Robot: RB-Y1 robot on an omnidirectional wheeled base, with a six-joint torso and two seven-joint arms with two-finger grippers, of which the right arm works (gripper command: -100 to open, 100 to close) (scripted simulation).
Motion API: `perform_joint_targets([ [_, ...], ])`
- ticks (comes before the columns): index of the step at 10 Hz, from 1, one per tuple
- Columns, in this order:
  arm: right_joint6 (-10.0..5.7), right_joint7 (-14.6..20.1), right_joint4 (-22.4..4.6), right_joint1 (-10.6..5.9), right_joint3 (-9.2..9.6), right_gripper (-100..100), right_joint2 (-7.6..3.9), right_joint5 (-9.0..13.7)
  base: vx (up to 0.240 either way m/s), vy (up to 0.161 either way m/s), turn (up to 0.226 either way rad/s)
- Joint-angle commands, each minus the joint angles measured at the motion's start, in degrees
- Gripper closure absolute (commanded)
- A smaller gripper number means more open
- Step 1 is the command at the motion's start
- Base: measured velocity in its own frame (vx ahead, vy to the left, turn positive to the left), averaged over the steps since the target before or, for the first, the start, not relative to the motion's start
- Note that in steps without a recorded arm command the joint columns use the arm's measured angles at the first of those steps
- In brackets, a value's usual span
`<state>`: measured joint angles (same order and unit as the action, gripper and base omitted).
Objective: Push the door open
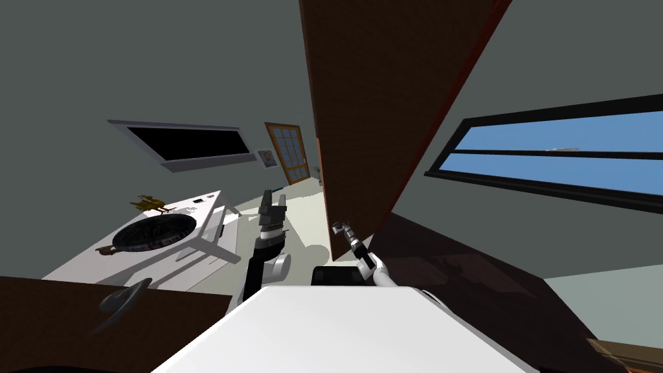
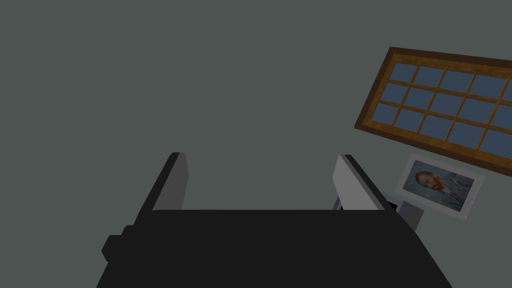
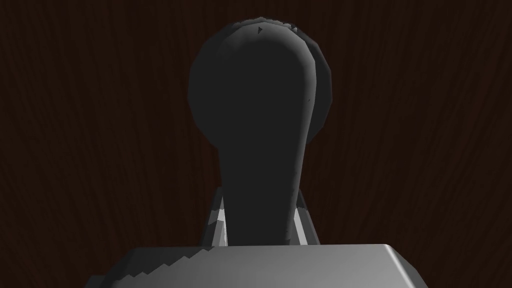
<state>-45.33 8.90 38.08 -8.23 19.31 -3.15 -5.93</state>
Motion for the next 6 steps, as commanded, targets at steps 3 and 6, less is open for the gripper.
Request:
perform_joint_targets([
  [3,-0.24,-1.51,-0.65,-0.68,-3.05,100,0.55,1.31,0.126,0.169,-0.052],
  [6,-0.07,-2.42,-0.9,-0.71,-4.79,100,1.47,2.07,0.107,0.176,-0.067],
])
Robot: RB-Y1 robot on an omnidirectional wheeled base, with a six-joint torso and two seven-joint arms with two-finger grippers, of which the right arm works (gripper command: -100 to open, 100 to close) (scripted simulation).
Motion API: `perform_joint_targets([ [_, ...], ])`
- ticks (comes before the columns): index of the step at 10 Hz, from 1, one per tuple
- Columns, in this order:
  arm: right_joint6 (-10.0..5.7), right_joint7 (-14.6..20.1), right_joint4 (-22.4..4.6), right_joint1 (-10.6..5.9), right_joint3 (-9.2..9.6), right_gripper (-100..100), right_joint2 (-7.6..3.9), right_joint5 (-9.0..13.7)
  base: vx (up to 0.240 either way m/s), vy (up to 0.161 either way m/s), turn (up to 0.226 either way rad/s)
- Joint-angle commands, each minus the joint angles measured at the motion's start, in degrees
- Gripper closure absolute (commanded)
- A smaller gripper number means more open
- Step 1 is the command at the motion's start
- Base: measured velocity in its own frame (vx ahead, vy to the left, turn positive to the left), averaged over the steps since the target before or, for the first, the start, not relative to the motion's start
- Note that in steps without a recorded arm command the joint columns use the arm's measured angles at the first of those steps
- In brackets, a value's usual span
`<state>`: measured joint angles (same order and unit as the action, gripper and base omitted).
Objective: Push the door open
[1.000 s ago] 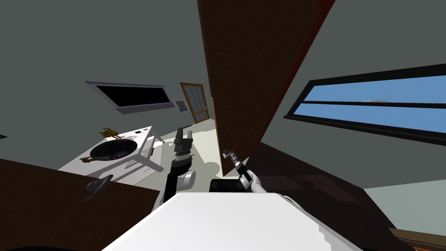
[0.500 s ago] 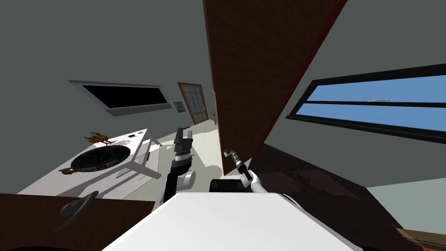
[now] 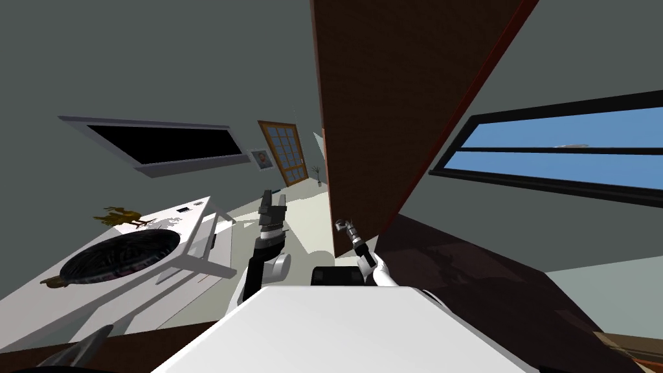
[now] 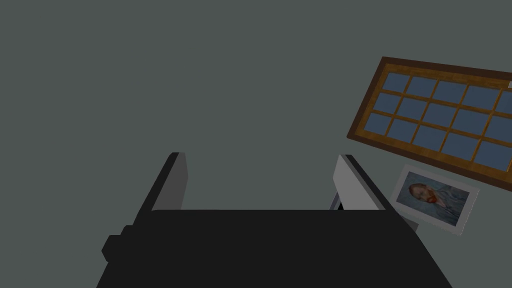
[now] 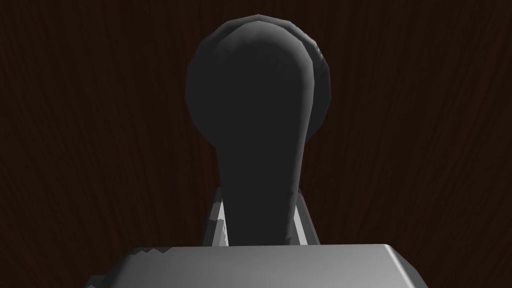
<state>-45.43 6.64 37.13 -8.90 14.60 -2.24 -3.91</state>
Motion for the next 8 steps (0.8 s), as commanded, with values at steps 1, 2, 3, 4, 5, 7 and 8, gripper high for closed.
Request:
perform_joint_targets([
  [1,0.0,0.0,0.0,0.0,0.0,100,0.0,0.0,0.05,0.067,-0.039],
  [2,-0.05,-0.31,-0.05,-0.15,-0.91,100,-0.38,0.43,0.131,0.049,-0.034],
  [3,-0.05,-0.39,-0.07,-0.16,-1.1,100,-0.44,0.52,0.17,0.115,-0.035],
  [4,-0.05,-0.62,-0.13,-0.18,-1.63,100,-0.6,0.77,0.168,0.118,-0.036],
  [5,-0.05,-0.87,-0.2,-0.2,-2.24,100,-0.76,1.05,0.157,0.119,-0.031],
  [7,-0.06,-1.49,-0.36,-0.25,-3.71,100,-1.08,1.74,0.211,0.132,-0.057],
  [8,-0.06,-1.84,-0.45,-0.28,-4.53,100,-1.21,2.13,0.197,0.182,-0.079],
])
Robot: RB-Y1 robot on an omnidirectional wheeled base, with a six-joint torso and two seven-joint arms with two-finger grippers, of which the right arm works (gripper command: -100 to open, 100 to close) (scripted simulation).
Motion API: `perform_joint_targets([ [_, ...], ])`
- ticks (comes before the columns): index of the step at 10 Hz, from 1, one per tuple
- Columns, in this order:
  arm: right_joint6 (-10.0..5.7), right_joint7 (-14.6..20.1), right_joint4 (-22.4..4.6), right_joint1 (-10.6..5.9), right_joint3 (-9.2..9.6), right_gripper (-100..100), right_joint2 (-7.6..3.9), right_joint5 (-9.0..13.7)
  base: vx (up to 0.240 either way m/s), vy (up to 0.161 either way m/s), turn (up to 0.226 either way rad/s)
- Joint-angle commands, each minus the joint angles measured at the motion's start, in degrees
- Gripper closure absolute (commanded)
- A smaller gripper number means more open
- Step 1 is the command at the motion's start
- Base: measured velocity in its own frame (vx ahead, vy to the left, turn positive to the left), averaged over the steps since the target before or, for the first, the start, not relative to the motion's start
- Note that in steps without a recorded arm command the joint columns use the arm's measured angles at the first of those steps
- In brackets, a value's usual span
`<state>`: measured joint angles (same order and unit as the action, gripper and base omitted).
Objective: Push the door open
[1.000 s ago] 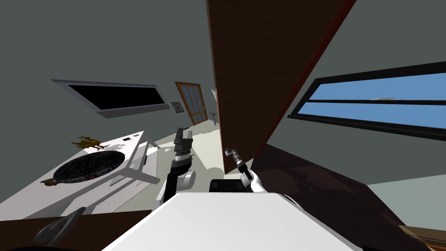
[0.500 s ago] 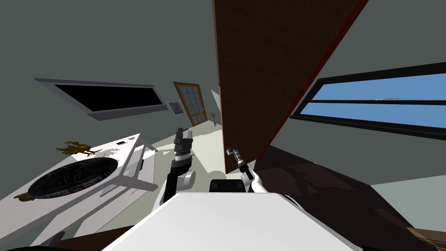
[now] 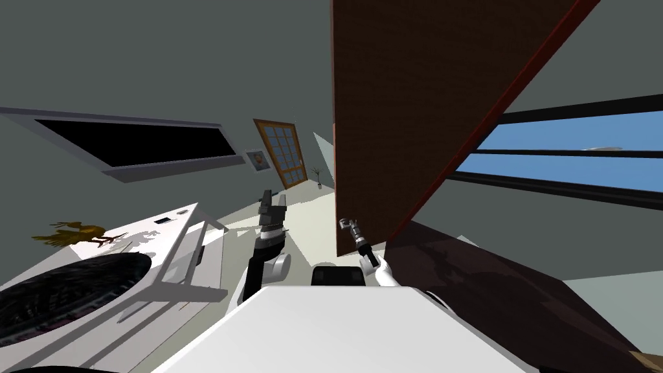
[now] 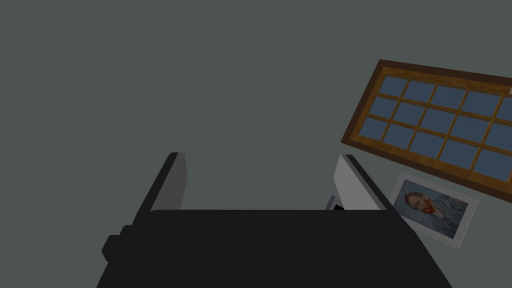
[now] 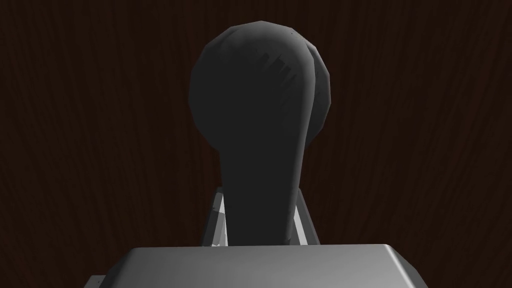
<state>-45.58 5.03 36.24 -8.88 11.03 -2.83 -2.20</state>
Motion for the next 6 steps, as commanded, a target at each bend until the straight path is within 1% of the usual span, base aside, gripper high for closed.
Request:
perform_joint_targets([
  [1,0.09,-0.59,0.34,-0.32,-1.83,100,-0.75,0.83,0.212,0.184,-0.074],
  [2,0.09,-0.79,0.29,-0.34,-2.29,100,-0.78,1.05,0.16,0.128,-0.051],
  [4,0.09,-1.58,0.08,-0.4,-4.17,100,-0.89,1.93,0.14,0.122,-0.063],
  [6,0.09,-2.38,-0.13,-0.47,-6.07,100,-0.89,2.82,0.187,0.165,-0.094],
])
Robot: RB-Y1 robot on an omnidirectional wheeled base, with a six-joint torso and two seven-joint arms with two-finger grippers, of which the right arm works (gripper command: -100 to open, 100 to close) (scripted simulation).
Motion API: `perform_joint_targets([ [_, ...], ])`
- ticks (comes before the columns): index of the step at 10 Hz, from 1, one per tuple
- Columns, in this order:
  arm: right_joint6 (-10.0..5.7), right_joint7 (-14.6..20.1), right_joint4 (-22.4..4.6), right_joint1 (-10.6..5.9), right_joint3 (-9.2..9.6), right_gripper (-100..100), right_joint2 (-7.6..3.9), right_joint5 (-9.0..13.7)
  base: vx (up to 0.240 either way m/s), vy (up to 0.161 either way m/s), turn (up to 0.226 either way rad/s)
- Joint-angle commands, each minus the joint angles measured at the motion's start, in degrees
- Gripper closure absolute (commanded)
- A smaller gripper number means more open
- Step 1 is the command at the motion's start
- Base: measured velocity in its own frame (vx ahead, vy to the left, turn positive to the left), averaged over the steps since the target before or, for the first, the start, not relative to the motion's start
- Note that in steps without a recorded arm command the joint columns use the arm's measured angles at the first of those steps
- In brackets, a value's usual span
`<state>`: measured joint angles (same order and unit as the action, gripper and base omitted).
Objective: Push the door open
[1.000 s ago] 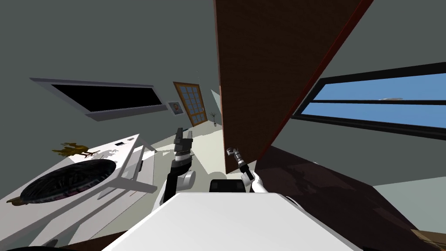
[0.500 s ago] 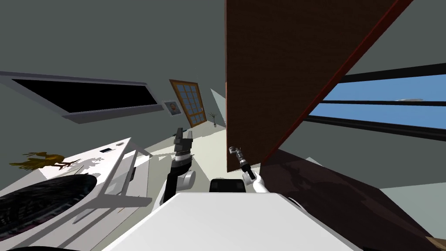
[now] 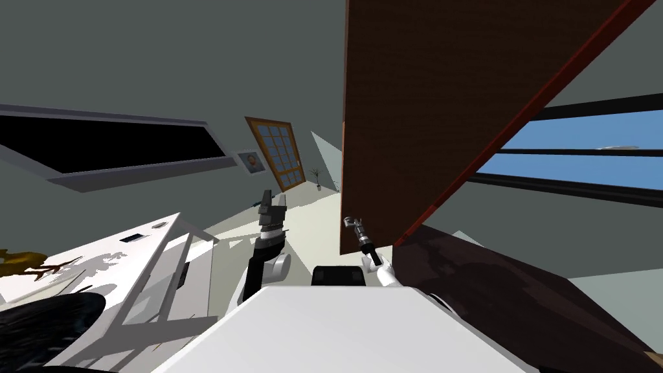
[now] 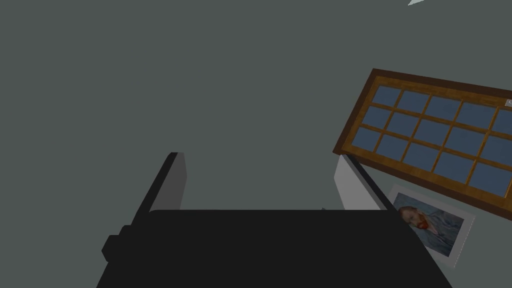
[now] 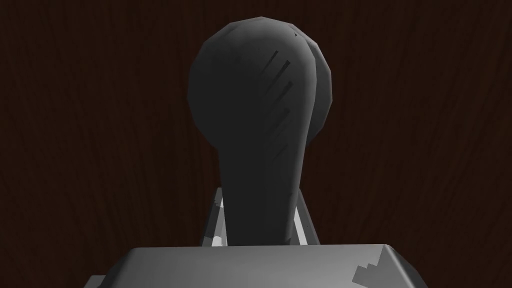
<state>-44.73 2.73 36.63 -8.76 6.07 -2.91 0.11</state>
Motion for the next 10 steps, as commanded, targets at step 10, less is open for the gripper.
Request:
perform_joint_targets([
  [10,-0.77,-2.79,-1.23,-0.82,-7.56,100,0.36,3.54,0.17,0.138,-0.069],
])
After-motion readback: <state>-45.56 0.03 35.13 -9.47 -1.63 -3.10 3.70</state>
